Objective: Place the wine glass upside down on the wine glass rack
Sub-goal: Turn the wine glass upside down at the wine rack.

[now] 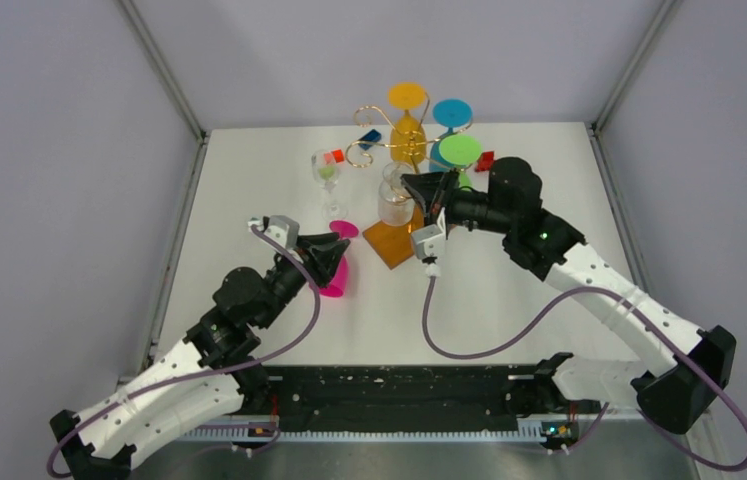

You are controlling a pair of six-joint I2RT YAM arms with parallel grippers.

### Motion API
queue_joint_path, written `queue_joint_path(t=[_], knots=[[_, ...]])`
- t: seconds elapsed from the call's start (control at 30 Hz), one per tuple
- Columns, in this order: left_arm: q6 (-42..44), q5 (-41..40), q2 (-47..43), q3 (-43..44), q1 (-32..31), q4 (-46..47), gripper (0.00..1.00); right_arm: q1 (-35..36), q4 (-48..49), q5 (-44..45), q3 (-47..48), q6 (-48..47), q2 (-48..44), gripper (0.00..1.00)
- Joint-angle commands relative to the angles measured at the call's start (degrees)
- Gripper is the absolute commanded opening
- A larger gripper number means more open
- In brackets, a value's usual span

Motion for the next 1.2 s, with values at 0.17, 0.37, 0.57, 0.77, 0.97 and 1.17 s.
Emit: queue_joint_path(t=[0.17, 0.37, 0.57, 0.77, 0.97, 1.17], knots=[[0.03, -0.51, 0.93, 0.29, 0.18, 2.58, 0.34, 0.41, 2.29, -2.36, 0.55, 0.13, -4.2, 0.0], [0.03, -1.46, 2.46, 1.21, 0.19, 3.16, 0.34, 0.43, 0.96, -2.46, -1.08, 1.21, -5.63, 0.0], [0.04, -2.07, 3.75, 2.09, 0.19, 3.98, 0.35, 0.48, 0.66, -2.13, -2.6, 1.64, -7.05, 0.0], [0.03, -2.2, 4.34, 2.56, 0.19, 4.12, 0.35, 0.46, 3.86, -0.31, -4.82, 2.68, -8.34, 0.0], [0.12, -1.83, 4.81, 2.86, 0.19, 4.14, 0.35, 0.41, 6.37, 2.9, -6.44, 3.49, -8.72, 0.0], [0.03, -1.67, 5.33, 3.14, 0.19, 4.3, 0.35, 0.47, 8.71, 4.15, -6.67, 3.04, -7.8, 0.0]])
